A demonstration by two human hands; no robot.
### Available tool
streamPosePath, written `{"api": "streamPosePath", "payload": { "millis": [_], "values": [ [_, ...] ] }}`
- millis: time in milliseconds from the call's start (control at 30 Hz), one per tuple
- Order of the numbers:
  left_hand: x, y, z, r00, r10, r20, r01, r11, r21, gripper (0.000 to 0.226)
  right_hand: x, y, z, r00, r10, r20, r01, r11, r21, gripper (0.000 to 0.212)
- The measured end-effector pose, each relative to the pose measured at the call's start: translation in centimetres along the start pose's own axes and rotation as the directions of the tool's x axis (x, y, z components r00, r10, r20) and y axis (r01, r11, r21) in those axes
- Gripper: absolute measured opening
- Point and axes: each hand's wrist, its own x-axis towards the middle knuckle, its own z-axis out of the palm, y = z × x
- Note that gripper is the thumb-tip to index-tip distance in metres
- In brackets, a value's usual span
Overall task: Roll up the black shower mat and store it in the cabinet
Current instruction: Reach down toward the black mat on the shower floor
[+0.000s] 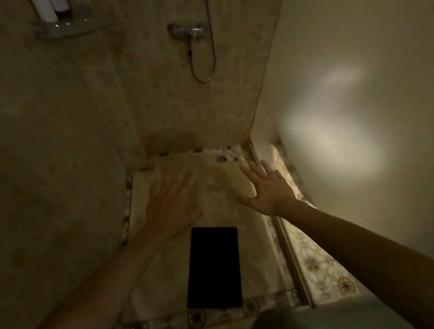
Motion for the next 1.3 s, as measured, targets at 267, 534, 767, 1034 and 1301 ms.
{"api": "streamPosePath", "payload": {
  "millis": [267, 534, 767, 1034, 1301],
  "values": [
    [7.0, -1.0, 2.4, 0.999, -0.032, 0.01, 0.032, 0.999, -0.018, 0.091, 7.4, 3.9, 0.9, 0.995, 0.024, 0.092, -0.023, 1.0, -0.008, 0.091],
    [19.6, -0.4, 7.6, 0.984, -0.133, 0.115, 0.133, 0.991, 0.008, 0.092, 20.0, 13.3, 2.0, 0.982, -0.036, 0.188, 0.043, 0.999, -0.032, 0.092],
    [32.3, 2.4, 10.1, 0.957, -0.219, 0.189, 0.218, 0.976, 0.029, 0.093, 29.9, 22.2, 0.4, 0.97, -0.099, 0.223, 0.102, 0.995, -0.003, 0.1],
    [42.3, 3.0, 10.7, 0.939, -0.274, 0.209, 0.278, 0.96, 0.012, 0.094, 38.5, 28.1, -2.1, 0.959, -0.143, 0.243, 0.164, 0.984, -0.069, 0.116],
    [47.1, -2.5, 12.1, 0.842, -0.496, 0.21, 0.505, 0.863, 0.015, 0.084, 51.5, 24.7, -2.0, 0.892, -0.323, 0.318, 0.371, 0.923, -0.102, 0.109]
  ]
}}
